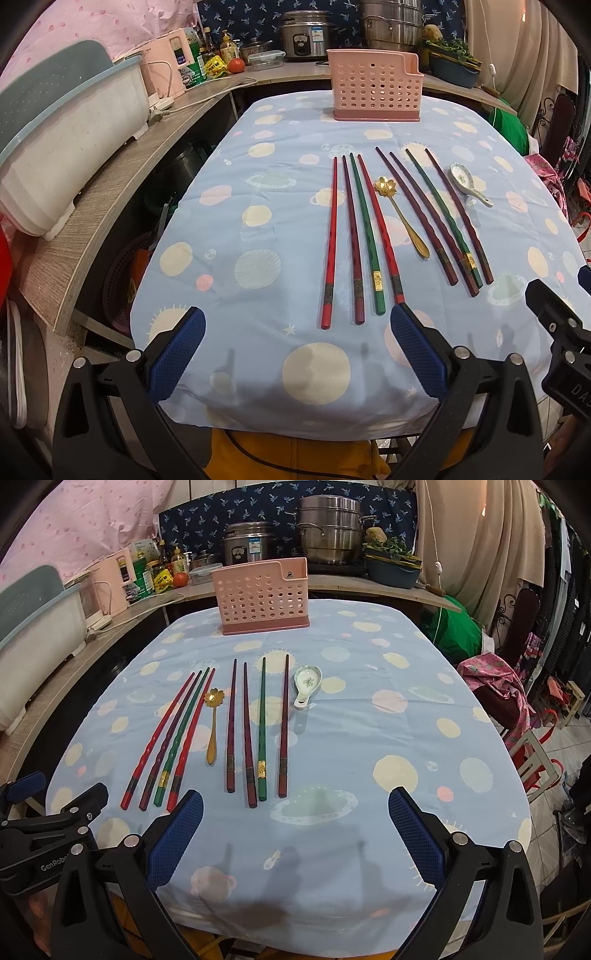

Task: Organize utensils

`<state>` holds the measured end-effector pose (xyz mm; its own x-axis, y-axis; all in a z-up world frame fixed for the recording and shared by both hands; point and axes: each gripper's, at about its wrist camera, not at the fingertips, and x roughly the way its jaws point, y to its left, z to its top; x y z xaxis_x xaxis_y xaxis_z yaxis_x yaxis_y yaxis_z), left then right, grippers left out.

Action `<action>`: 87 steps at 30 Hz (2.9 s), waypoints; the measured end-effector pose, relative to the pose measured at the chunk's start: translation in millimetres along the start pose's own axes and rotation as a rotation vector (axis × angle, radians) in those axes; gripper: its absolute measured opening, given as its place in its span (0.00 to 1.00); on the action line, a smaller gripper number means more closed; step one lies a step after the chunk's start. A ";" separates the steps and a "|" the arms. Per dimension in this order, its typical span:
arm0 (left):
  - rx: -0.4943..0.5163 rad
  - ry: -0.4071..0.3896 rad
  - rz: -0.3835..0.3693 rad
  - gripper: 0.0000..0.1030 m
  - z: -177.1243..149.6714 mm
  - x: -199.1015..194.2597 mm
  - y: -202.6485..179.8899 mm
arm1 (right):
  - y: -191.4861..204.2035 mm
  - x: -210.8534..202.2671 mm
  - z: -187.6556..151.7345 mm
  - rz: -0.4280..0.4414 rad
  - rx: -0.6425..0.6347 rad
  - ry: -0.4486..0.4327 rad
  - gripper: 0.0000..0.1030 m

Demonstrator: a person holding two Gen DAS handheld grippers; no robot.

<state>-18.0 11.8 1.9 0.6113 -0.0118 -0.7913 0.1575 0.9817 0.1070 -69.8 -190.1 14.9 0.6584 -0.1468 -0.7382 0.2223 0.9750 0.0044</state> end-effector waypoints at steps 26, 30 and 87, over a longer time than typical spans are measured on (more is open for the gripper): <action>0.001 0.004 0.001 0.93 -0.1 1.6 -0.5 | 2.0 1.6 0.1 0.001 -0.001 0.000 0.94; 0.001 0.004 0.002 0.93 -0.3 1.9 -0.3 | 1.1 1.4 0.1 0.002 -0.001 0.001 0.94; -0.076 0.159 -0.207 0.08 24.6 90.7 14.5 | -43.2 142.3 73.4 0.211 0.248 0.137 0.13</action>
<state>58.8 20.3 -53.4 0.4413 -0.1896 -0.8771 0.2042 0.9730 -0.1076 67.0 -265.4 -40.8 0.6098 0.0934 -0.7871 0.2705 0.9089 0.3174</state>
